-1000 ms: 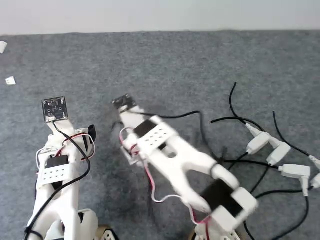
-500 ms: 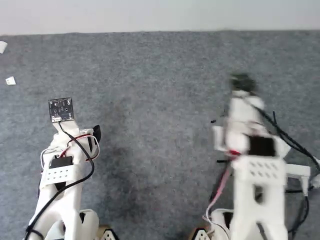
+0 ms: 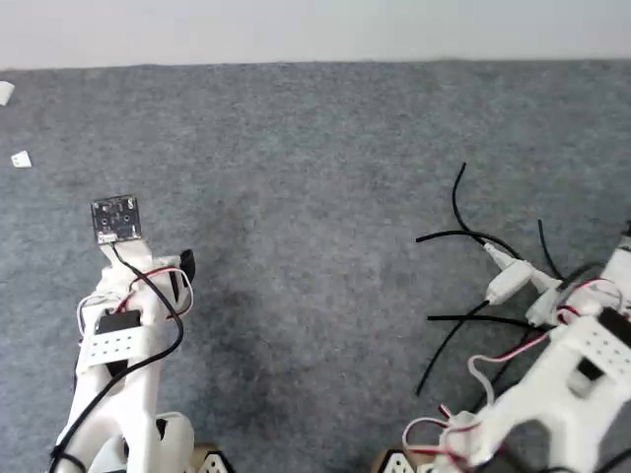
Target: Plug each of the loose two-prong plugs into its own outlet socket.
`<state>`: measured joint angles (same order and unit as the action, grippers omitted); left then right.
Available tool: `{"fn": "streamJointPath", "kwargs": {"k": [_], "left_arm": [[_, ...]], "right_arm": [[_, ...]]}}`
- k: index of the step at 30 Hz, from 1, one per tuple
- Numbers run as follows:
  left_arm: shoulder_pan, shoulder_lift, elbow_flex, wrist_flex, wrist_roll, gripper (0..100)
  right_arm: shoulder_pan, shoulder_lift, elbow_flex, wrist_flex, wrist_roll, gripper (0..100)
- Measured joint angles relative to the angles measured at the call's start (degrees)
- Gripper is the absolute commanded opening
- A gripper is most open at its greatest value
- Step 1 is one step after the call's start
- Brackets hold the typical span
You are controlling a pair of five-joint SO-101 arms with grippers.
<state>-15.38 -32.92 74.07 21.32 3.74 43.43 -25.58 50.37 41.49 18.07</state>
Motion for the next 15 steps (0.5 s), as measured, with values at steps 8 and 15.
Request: {"fn": "streamJointPath", "kwargs": {"k": [8, 15], "left_arm": [[0.09, -10.64, 5.19, 0.00, 0.00, 25], [0.09, -33.58, 16.70, 0.97, -0.09, 25]], "right_arm": [[0.70, 4.04, -4.13, 0.35, 1.76, 21.9], [0.70, -8.88, -6.15, 12.31, -11.25, 21.1]]}}
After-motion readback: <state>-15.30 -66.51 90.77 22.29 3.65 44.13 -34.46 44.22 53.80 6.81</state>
